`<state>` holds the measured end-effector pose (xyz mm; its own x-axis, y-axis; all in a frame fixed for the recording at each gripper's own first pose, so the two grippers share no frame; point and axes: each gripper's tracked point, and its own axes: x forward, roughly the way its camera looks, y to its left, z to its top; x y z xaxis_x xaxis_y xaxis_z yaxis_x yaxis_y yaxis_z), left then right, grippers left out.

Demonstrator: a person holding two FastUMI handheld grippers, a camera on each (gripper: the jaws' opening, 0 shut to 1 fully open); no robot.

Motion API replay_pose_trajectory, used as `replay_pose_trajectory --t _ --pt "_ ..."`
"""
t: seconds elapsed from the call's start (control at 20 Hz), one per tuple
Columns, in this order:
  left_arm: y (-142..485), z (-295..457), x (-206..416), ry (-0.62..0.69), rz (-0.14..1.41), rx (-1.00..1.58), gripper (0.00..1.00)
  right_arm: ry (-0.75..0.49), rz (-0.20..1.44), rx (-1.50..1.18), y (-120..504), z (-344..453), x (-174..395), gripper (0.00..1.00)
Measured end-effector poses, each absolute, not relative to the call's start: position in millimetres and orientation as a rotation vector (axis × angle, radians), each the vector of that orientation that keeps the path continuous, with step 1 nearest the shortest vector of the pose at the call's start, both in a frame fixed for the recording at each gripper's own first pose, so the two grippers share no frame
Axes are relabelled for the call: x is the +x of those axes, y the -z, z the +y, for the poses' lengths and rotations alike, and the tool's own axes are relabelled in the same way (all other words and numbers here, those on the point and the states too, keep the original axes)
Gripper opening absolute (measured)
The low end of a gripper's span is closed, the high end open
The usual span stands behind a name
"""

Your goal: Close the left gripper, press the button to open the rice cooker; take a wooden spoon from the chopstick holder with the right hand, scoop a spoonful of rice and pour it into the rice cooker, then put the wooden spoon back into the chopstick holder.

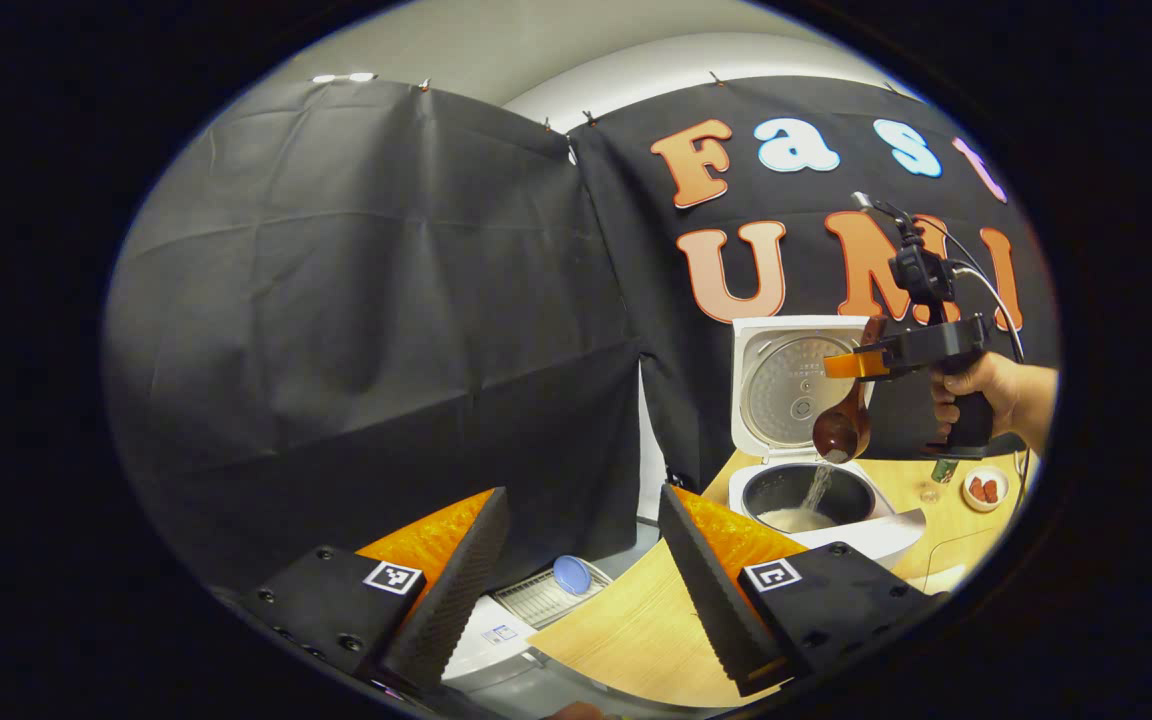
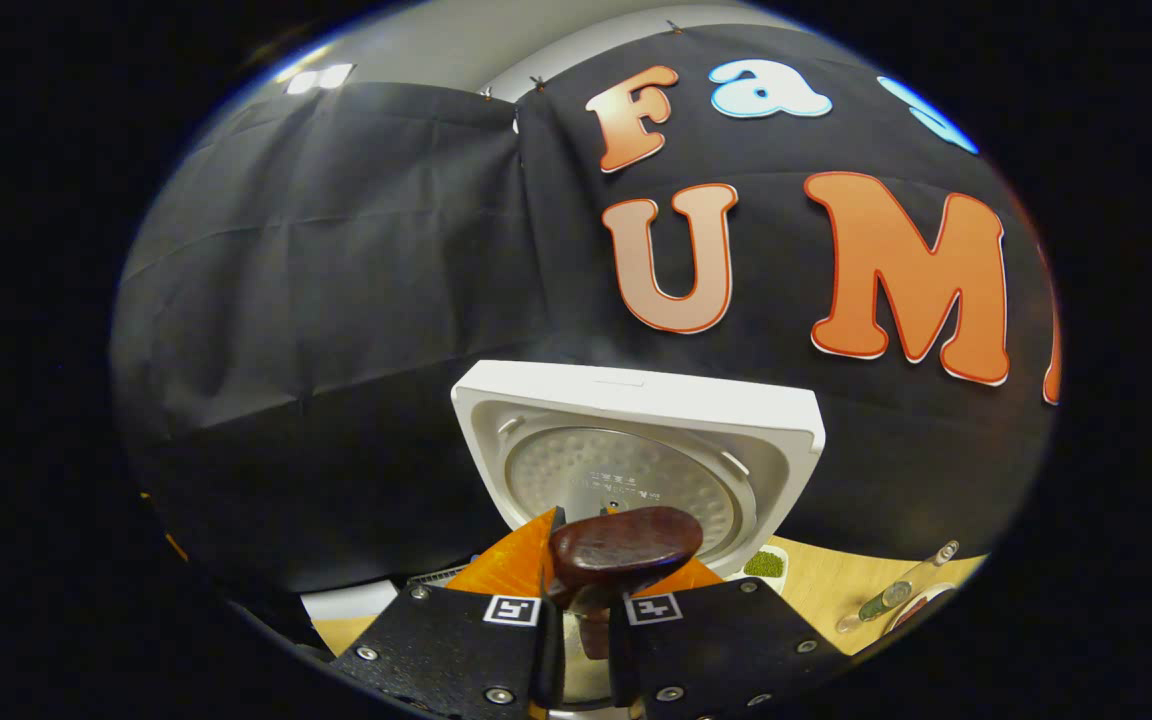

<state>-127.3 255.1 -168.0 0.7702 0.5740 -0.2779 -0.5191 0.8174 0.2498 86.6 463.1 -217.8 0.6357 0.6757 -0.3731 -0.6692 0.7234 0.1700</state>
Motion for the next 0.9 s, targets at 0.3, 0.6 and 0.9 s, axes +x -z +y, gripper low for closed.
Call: replay_pose_trajectory --t 0.3,0.6,0.9 --pt "170 256 -131 -0.601 0.36 0.152 1.0 -0.835 0.39 -0.033 204 472 84 0.16" --pt "169 254 -133 -0.604 0.358 0.157 1.0 -0.828 0.415 -0.013 204 462 88 0.17" --pt "163 235 -122 -0.569 0.344 0.155 1.0 -0.764 0.533 0.167 205 411 82 0.17"
